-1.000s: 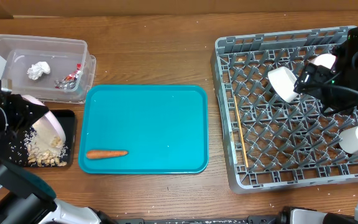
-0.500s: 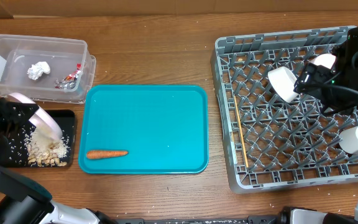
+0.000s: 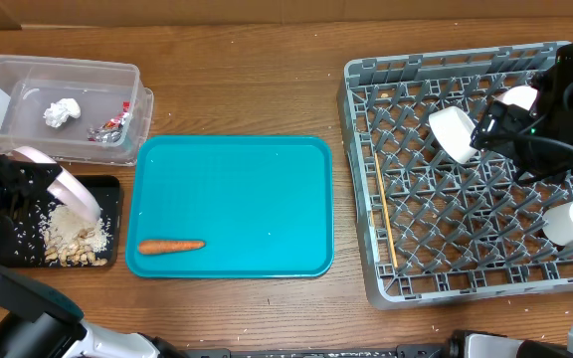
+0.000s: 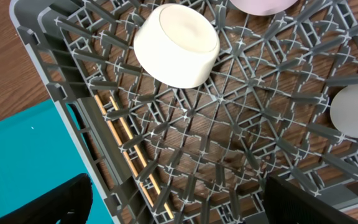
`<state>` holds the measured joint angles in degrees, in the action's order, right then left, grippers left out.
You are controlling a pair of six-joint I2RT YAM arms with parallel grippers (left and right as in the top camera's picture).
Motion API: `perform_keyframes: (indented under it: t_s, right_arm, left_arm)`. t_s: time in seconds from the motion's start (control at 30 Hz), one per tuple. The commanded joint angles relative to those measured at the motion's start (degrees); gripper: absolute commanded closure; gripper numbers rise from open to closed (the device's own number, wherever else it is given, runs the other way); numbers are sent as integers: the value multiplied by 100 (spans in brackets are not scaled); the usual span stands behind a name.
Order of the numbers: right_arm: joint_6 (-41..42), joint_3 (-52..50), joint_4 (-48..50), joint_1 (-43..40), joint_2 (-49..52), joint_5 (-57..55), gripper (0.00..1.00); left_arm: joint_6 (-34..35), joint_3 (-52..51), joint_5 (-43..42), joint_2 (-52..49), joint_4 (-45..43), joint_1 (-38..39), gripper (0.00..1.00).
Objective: Sort waste into correct bins and load items into the dishwasher
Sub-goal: 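Tip the plate over the black tray to dump rice and shells, then carry the empty plate back and set it on the teal tray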
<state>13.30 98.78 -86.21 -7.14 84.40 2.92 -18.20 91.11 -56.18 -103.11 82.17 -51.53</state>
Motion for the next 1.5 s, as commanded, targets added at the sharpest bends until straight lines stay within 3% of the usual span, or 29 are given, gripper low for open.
perform_keyframes:
  t_s: [0.0, 0.27, 0.47, 0.73, 0.87, 1.13, 1.33, 1.47]
  right_arm:
    - [0, -28, 11, -11, 4, -48, 10]
    - [0, -28, 13, -11, 4, -48, 10]
    - [2, -28, 13, -11, 4, -118, 10]
    - [2, -28, -7, -11, 4, -177, 10]
    - [2, -28, -4, -11, 4, -175, 10]
    - [2, -28, -9, -11, 4, -175, 10]
    - [2, -28, -48, -11, 4, -175, 10]
    - [2, -28, -72, -11, 4, -175, 10]
  left_arm:
    - [-68, 0, -127, 92, 37, -20, 96]
    - [-74, 0, -127, 92, 199, 24, 96]
    - [-461, 2, -282, 247, 632, 332, 96]
    - [-446, 11, -225, 1134, 568, 1526, 96]
    - [-205, 11, -70, 1458, 256, 2640, 96]
    - [1687, 11, 2210, 1259, -929, 5250, 96]
    - [2850, 9, 4424, 485, -999, 7058, 96]
    - [3200, 9, 4892, -262, -1008, 7879, 96]
